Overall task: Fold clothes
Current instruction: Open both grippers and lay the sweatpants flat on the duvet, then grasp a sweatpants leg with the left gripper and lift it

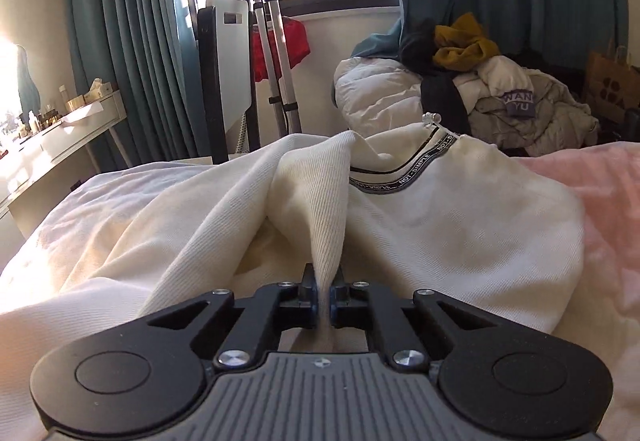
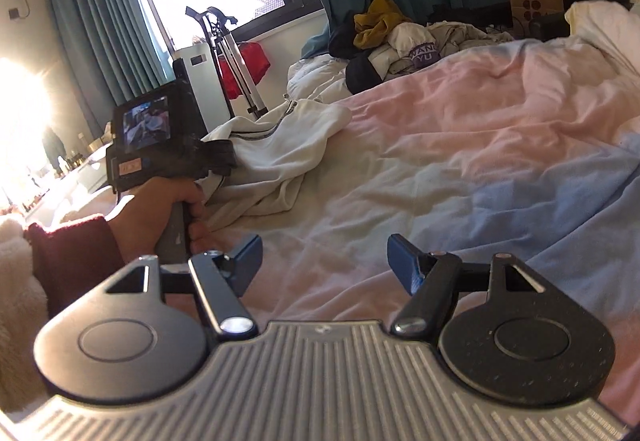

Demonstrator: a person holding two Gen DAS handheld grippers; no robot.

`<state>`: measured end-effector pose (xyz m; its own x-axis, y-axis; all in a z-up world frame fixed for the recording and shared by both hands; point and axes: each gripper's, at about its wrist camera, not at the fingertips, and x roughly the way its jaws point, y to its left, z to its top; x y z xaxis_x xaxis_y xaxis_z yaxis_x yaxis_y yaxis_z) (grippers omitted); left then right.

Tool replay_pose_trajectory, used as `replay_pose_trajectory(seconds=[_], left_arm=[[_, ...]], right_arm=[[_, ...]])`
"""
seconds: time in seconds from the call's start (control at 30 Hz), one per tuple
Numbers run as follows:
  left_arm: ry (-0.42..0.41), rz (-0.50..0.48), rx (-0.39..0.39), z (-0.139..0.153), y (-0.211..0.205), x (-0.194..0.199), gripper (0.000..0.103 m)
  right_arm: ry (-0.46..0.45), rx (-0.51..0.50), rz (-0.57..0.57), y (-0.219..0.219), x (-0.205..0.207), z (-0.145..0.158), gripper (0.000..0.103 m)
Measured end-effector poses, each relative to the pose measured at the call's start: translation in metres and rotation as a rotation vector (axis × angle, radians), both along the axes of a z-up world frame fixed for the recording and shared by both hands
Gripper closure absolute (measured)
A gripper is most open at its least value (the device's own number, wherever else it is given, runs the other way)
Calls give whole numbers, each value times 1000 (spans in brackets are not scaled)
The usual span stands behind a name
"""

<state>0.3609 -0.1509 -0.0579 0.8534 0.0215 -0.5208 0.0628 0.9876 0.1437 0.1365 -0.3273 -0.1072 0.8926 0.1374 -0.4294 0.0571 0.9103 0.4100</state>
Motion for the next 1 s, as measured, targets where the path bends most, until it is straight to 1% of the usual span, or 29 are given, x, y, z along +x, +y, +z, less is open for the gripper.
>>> replay_pose_trajectory(seconds=[0.07,0.2,0.33,0.43,0.53,0.63,0.7,0.77,0.87,1.0], left_arm=[[-18,-12,-17,13,3,-14,98],[-55,-35,-51,38,9,-41,98],[-97,-161,-99,80,21,-108,98],[-124,-240,-127,103,39,-168,98],[-160,-286,-151,114,60,-222,98],[-176,-300,-224,113,88,-264,98],[-181,-327,-263,101,104,-288,97],[-186,-336,-273,82,112,-308,97],[-188,-348,-287,55,121,-331,97],[-180,-345,-319,37,127,-336,96]], right_arm=[[-4,28,-16,-4,1,-2,32],[-40,10,-50,-6,-7,6,32],[-69,0,-81,-8,-16,15,32],[-85,32,-100,-14,-25,22,32],[-96,82,-113,-22,-34,29,30],[-79,170,-98,-27,-43,33,30],[-83,254,-78,-31,-53,36,30],[-104,308,-71,-34,-67,38,30],[-99,346,-68,-37,-77,37,30],[-26,362,-80,-36,-69,25,30]])
